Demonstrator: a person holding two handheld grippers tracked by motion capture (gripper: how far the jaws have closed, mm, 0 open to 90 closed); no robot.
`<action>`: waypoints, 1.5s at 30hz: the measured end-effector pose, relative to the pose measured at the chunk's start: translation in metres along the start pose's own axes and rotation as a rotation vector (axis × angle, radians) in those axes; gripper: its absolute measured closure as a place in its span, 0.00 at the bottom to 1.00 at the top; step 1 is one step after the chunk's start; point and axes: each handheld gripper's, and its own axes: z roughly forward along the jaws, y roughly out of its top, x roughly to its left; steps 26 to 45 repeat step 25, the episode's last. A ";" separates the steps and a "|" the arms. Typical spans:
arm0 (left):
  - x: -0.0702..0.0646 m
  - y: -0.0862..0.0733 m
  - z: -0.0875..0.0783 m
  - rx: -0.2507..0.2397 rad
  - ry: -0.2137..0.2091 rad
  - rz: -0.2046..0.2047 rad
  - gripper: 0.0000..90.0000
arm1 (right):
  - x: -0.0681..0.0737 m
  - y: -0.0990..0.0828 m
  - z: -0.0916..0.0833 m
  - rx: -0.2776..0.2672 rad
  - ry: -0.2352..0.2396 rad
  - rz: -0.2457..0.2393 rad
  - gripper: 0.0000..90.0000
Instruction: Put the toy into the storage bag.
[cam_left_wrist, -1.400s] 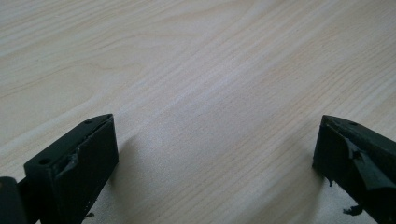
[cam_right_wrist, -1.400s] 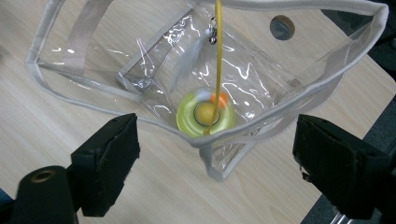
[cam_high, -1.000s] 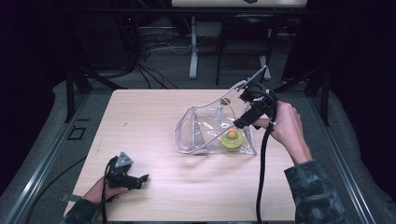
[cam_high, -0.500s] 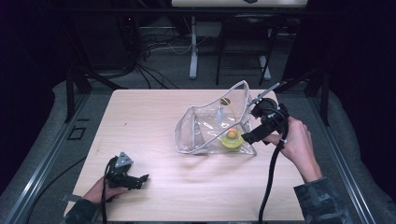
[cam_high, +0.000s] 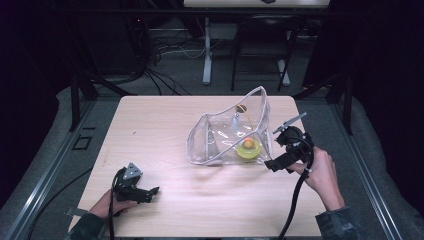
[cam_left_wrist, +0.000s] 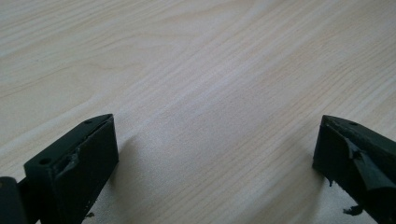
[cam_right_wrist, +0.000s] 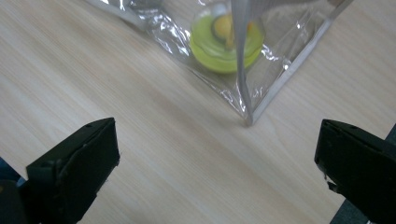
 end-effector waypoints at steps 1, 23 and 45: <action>0.000 0.000 0.000 0.000 0.000 0.000 0.00 | 0.000 -0.003 0.003 -0.004 0.009 0.014 0.00; 0.000 0.000 0.000 0.000 0.001 0.001 0.00 | -0.007 -0.080 0.076 0.128 0.010 0.085 0.00; 0.000 0.000 0.000 0.000 0.000 0.002 0.00 | -0.009 -0.084 0.079 0.126 0.013 0.097 0.00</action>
